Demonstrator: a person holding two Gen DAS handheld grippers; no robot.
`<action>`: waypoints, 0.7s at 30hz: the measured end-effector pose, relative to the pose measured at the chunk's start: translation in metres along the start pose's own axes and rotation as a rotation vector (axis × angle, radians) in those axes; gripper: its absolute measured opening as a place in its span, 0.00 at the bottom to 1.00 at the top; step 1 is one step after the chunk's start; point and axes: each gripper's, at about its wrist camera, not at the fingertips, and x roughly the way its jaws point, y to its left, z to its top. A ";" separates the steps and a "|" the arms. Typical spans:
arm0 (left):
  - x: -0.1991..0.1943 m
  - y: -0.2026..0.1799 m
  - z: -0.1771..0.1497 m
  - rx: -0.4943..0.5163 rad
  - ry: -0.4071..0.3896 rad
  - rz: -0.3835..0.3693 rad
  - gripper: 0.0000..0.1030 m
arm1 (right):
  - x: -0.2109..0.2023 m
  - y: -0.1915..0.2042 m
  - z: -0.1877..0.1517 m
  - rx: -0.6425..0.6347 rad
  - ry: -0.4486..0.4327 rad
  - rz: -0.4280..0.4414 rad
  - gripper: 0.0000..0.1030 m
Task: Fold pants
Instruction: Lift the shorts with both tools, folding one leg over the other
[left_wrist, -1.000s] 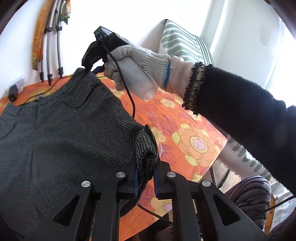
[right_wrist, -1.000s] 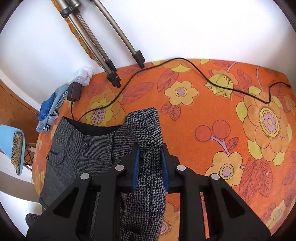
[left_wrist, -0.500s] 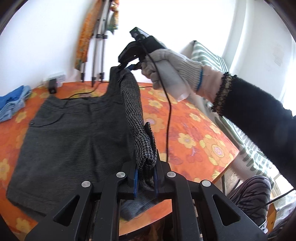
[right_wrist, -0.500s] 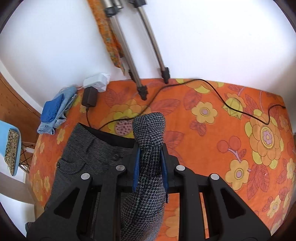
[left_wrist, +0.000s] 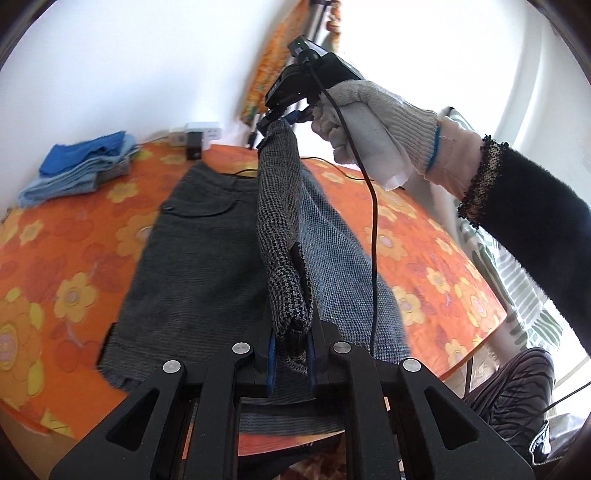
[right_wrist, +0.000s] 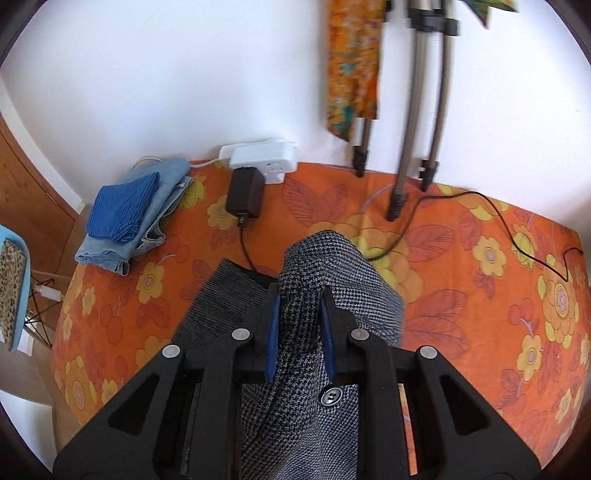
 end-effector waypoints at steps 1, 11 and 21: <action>-0.001 0.010 -0.002 -0.016 0.004 0.007 0.11 | 0.005 0.009 0.001 -0.004 0.007 -0.002 0.20; 0.009 0.090 -0.025 -0.225 0.074 0.045 0.11 | 0.078 0.084 0.003 -0.062 0.094 -0.051 0.20; -0.001 0.108 -0.037 -0.293 0.054 0.036 0.11 | 0.119 0.110 -0.005 -0.063 0.145 -0.086 0.20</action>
